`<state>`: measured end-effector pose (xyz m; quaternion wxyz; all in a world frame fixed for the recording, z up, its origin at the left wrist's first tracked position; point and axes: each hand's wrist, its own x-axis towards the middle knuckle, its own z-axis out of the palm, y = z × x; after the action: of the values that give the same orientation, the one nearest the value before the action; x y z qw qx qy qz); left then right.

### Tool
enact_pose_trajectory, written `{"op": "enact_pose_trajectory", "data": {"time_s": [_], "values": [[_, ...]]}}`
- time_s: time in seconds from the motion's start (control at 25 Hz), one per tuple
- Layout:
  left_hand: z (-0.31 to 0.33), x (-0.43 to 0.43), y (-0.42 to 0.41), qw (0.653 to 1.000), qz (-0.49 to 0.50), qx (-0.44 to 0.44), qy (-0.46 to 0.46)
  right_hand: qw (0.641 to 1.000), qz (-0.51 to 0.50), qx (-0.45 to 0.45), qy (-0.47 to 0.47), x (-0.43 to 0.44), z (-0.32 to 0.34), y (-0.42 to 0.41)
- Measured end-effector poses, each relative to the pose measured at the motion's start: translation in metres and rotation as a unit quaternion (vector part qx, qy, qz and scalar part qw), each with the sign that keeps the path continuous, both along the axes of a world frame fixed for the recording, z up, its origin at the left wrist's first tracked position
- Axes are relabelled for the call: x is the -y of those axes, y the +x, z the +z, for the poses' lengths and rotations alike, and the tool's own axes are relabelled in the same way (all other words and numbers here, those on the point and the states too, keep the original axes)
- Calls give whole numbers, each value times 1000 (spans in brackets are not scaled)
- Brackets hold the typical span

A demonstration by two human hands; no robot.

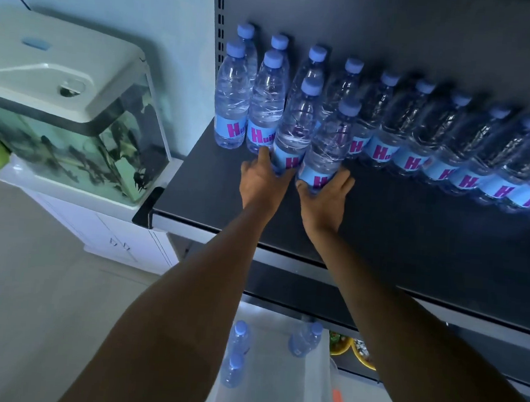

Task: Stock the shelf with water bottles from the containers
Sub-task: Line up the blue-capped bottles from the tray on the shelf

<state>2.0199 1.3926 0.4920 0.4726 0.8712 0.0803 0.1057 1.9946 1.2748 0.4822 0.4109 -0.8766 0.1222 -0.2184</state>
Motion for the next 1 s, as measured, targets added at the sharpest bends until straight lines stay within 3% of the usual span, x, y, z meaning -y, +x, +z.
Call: {"op": "enact_pose_trajectory", "data": {"time_s": [0.2,0.32,0.56,0.92,1.0], "values": [[-4,8,23,989,36,-42,134,999,-39,-12,20,-1,-1,28],[-8,9,24,991,58,-35,119,997,-71,-40,1,-2,-1,40],[-14,17,23,982,-37,37,184,993,-105,-39,26,1,-5,43],[-16,18,26,976,-32,27,216,992,-117,5,54,4,-12,41],[-13,17,29,982,-24,12,188,992,-115,9,56,6,-11,41]]}}
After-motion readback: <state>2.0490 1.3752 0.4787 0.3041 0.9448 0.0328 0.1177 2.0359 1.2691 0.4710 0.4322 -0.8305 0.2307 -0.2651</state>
